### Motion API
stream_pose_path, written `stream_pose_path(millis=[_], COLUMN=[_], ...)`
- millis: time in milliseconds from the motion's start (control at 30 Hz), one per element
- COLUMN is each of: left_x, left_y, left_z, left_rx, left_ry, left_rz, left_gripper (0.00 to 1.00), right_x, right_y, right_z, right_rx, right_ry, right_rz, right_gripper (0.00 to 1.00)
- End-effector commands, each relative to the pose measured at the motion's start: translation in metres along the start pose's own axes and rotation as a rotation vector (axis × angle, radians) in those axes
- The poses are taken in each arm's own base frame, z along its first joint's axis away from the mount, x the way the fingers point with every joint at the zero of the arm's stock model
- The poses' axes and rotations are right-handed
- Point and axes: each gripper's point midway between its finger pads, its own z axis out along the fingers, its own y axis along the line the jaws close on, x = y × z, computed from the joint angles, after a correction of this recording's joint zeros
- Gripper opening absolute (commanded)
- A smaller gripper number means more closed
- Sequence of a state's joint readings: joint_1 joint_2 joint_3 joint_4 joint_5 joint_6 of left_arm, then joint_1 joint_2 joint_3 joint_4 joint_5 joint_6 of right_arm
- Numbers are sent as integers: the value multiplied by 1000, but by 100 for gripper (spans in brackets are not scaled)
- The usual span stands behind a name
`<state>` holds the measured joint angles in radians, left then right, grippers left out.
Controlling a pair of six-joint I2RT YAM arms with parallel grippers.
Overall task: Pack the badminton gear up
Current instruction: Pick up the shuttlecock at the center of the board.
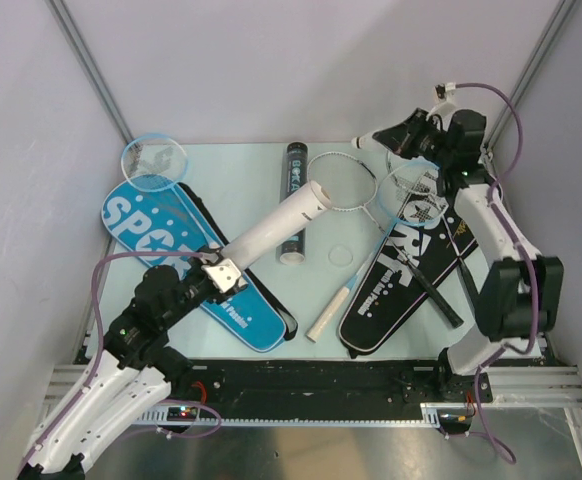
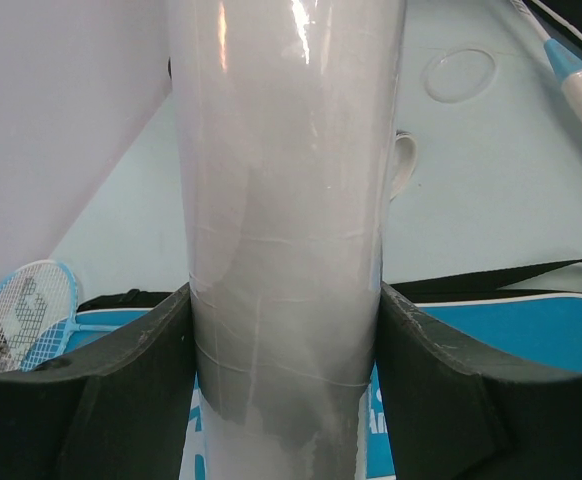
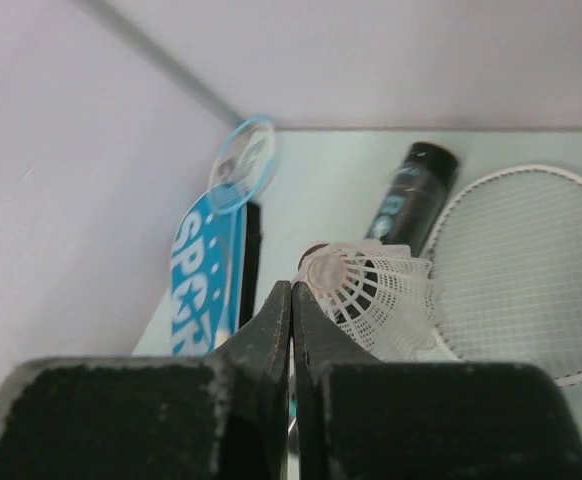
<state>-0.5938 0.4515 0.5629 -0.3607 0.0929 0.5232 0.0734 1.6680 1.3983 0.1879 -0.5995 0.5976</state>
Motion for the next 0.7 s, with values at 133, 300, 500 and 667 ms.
stream_pose_path(millis=[133,300,500,667], left_x=[-22,-26,-29,-36], left_y=[4,2,-4,-10], left_z=[1,-1,-1,-3], left_rx=[-4,10,43,82], left_ry=[-94,-108,-129,-163], left_rz=[23,33,45,49], left_gripper=[24,24,24,24], right_x=[23,32,35,41], right_y=[104,143,185,205], right_z=[-86,-125,-157,-166], right_rx=[-248,-335,-448,-506], right_ry=[155,165,158,168], right_rz=[-139,-169,-206,-221], right_gripper=[0,0,0,0])
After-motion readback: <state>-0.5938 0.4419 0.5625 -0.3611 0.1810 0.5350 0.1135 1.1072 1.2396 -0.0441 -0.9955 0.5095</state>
